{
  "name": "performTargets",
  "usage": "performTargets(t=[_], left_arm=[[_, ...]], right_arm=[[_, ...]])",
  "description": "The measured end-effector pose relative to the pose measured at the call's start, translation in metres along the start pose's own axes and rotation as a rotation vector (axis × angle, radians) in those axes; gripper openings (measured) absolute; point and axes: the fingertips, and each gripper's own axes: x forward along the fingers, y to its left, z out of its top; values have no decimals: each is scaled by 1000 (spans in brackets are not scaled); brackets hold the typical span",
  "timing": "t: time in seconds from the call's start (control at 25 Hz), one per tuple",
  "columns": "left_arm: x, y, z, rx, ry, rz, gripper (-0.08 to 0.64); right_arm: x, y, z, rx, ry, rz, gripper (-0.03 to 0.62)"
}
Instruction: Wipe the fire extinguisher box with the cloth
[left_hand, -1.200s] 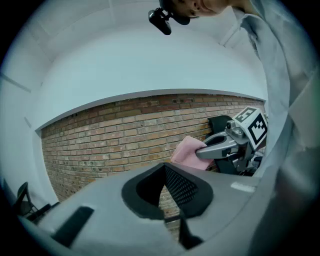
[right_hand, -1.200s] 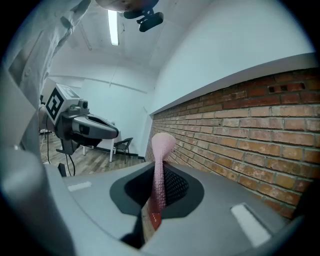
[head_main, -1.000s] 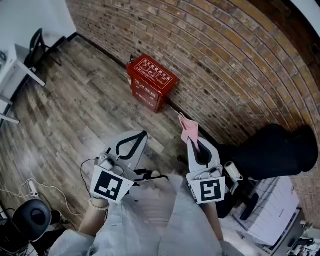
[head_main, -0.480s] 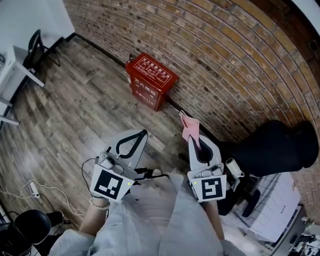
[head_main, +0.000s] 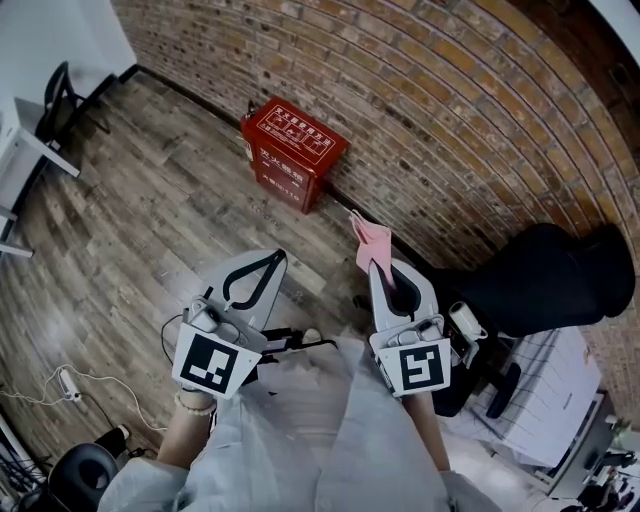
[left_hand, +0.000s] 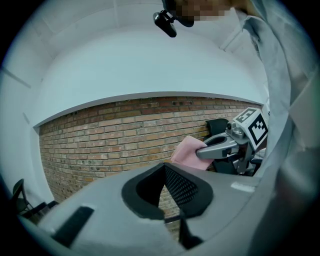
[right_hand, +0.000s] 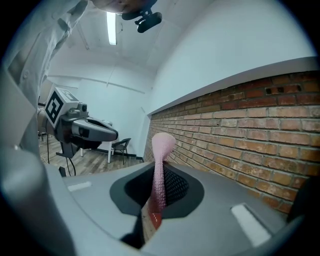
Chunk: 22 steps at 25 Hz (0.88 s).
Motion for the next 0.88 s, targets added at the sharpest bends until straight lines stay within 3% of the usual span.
performTargets(t=[0.16,0.88], left_arm=[[4,0,-5,-39,16,2,-2],[-31,23,-15,2,-10,-25,-2]], right_arm=[[1,-4,0,11,-8,-10,26],[11,39,2,2,6,-33,26]])
